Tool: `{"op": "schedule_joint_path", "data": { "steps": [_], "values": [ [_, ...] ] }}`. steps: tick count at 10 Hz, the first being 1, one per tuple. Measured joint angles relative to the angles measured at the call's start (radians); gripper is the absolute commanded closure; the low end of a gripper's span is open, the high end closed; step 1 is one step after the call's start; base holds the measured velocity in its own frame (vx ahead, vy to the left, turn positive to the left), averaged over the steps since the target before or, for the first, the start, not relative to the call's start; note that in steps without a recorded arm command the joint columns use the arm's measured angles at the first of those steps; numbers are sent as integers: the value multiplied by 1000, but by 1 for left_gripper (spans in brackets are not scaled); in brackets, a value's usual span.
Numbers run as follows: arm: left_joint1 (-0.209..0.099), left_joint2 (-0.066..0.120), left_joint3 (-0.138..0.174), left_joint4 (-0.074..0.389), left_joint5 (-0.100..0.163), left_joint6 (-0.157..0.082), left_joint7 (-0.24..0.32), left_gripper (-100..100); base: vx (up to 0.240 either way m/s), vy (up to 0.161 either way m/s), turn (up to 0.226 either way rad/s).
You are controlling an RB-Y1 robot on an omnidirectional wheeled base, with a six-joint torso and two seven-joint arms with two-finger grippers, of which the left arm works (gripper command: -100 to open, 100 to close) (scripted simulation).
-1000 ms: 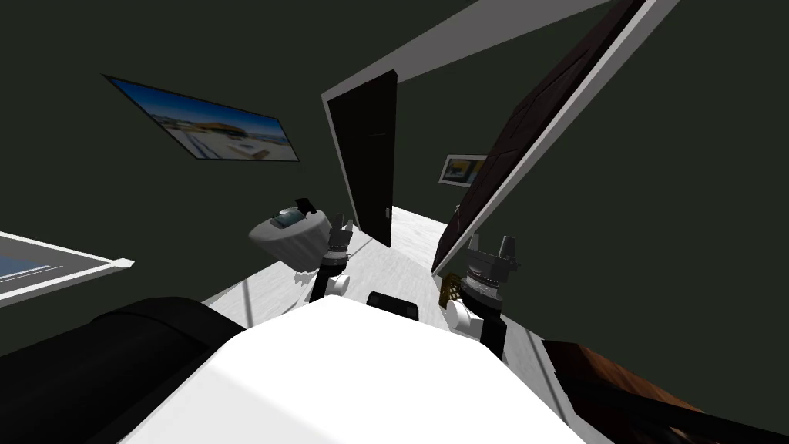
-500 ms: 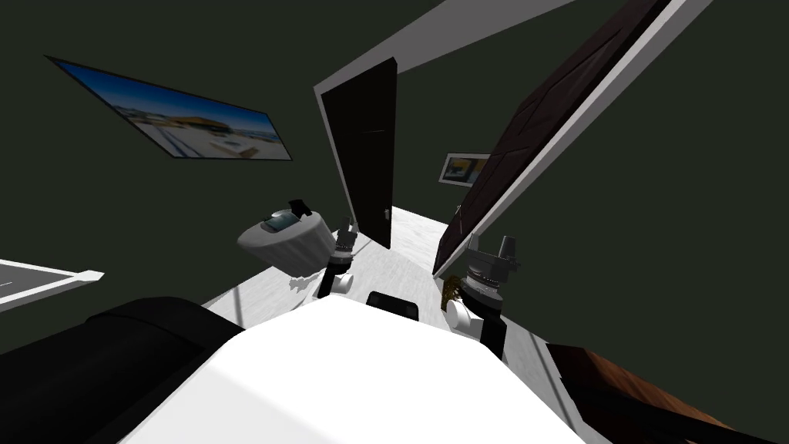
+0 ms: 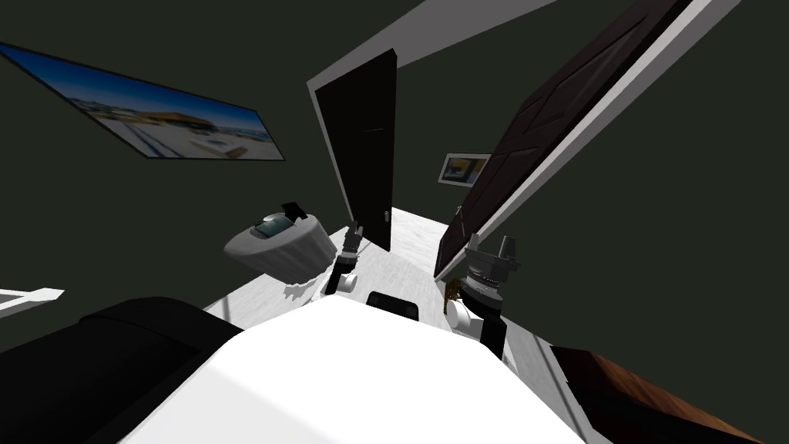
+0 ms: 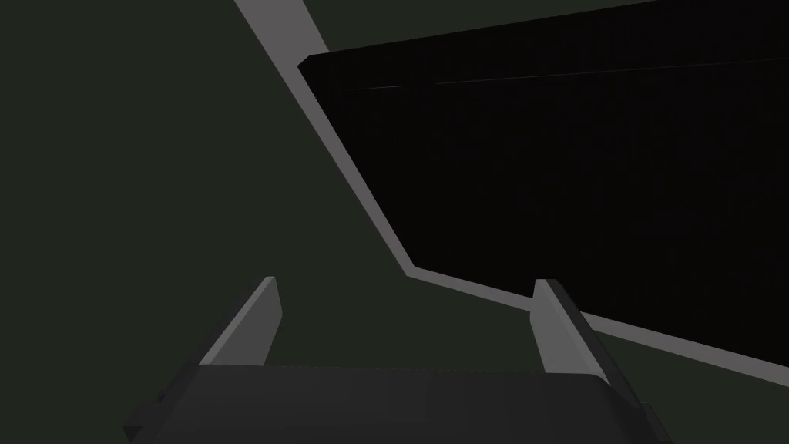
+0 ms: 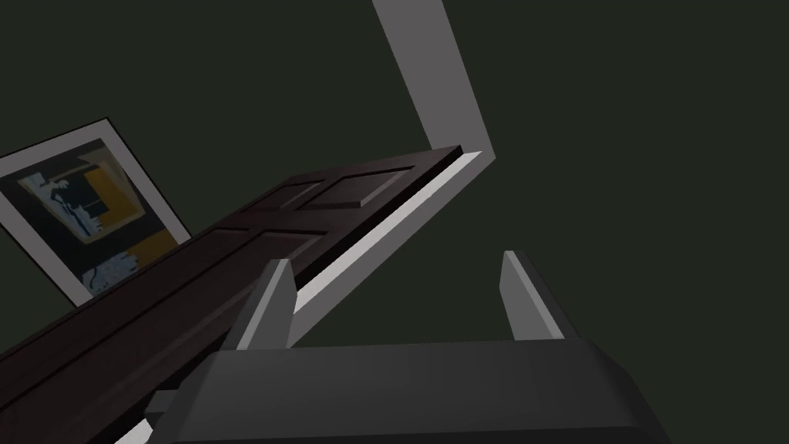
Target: Push the door open
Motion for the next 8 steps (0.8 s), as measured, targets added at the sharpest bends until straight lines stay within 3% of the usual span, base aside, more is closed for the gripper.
{"op": "schedule_joint_path", "data": {
  "steps": [3,6,8],
  "values": [
    [-30,6,-8,70,9,-10,-2,-100,69,64,-40],
    [-84,14,-18,169,23,-20,-5,-100,87,73,-43],
    [-98,17,-24,210,29,-22,-5,-100,55,56,-43]
  ]
}}
